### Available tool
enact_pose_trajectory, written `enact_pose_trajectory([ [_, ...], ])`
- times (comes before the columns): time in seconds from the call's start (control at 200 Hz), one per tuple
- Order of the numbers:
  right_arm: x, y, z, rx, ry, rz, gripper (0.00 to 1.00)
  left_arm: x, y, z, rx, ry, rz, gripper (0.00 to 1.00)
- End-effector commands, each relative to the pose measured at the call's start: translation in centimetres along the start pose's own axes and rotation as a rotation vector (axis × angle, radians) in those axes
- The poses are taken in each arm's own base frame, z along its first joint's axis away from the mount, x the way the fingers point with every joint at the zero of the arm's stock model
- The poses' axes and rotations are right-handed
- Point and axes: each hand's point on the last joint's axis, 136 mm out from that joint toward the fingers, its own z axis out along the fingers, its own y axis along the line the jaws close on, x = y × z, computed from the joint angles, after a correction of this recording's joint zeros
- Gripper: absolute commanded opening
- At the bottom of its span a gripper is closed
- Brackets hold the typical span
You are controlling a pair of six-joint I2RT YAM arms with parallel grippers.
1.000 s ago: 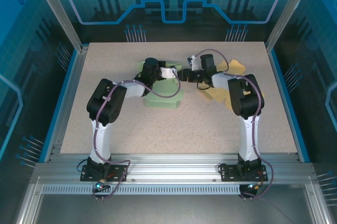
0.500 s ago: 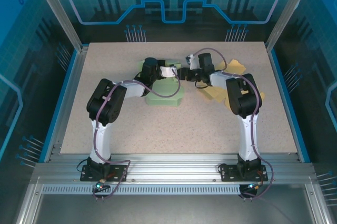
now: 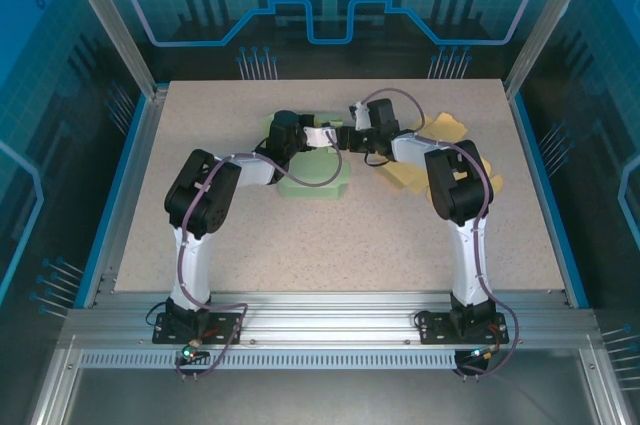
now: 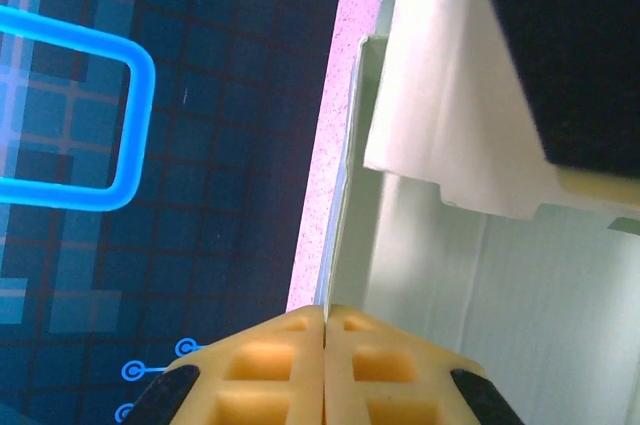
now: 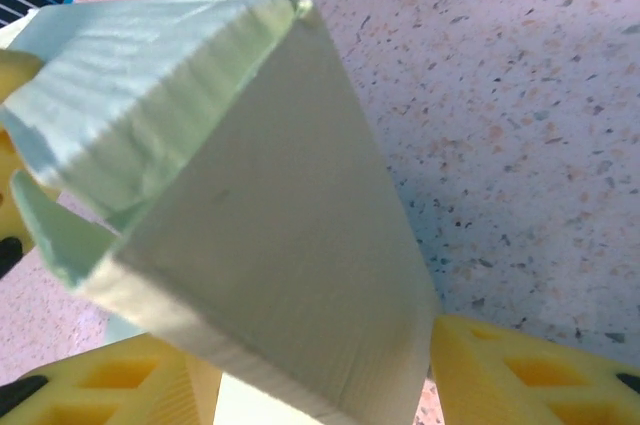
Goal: Fold the paper box
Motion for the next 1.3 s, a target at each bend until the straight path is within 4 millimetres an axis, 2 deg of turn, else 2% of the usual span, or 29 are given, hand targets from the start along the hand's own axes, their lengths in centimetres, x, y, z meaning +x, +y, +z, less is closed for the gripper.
enact_pose_trajectory([
  [0.0, 0.1, -1.3, 1.0, 0.087, -0.008, -0.003, 0.58, -0.9, -1.2, -0.5, 0.046, -0.054, -0.045, 0.08],
  [0.485, -1.2, -1.8, 1.4, 0.176, -0.026, -0.009, 0.58, -1.4, -1.6, -0.9, 0.069, -0.080, -0.075, 0.07],
  [0.575, -1.5, -1.4, 1.8, 0.161, -0.020, -0.026, 0.56, -1.3, -1.9, -0.9, 0.087, -0.079, -0.075, 0.07],
  [0.755, -1.6, -1.1, 2.0, 0.151, -0.015, -0.056, 0.45, -1.4, -2.3, -0.7, 0.108, -0.084, -0.085, 0.08],
  [0.79, -1.6, -1.0, 2.1, 0.145, -0.013, -0.063, 0.46, -1.4, -2.3, -0.7, 0.109, -0.086, -0.085, 0.08],
  [0.87, -1.8, -0.8, 2.1, 0.148, -0.007, -0.086, 0.55, -1.5, -2.4, -0.6, 0.113, -0.091, -0.090, 0.08],
  [0.986, -2.7, -0.6, 1.7, 0.151, -0.008, -0.098, 0.54, -1.4, -2.4, -0.4, 0.124, -0.091, -0.102, 0.08],
  [1.016, -2.0, -1.4, 2.4, 0.155, 0.013, -0.087, 0.54, -1.4, -2.4, -0.4, 0.125, -0.090, -0.107, 0.08],
  [1.156, -2.0, -1.3, 2.7, 0.152, 0.028, -0.091, 0.57, -1.2, -2.6, -0.4, 0.134, -0.088, -0.117, 0.08],
  [1.216, -1.9, -1.4, 2.8, 0.151, 0.031, -0.090, 0.55, -1.2, -2.6, -0.3, 0.137, -0.087, -0.119, 0.08],
  [1.296, -2.0, -1.2, 2.7, 0.149, 0.027, -0.094, 0.46, -1.1, -2.5, -0.3, 0.135, -0.087, -0.124, 0.08],
])
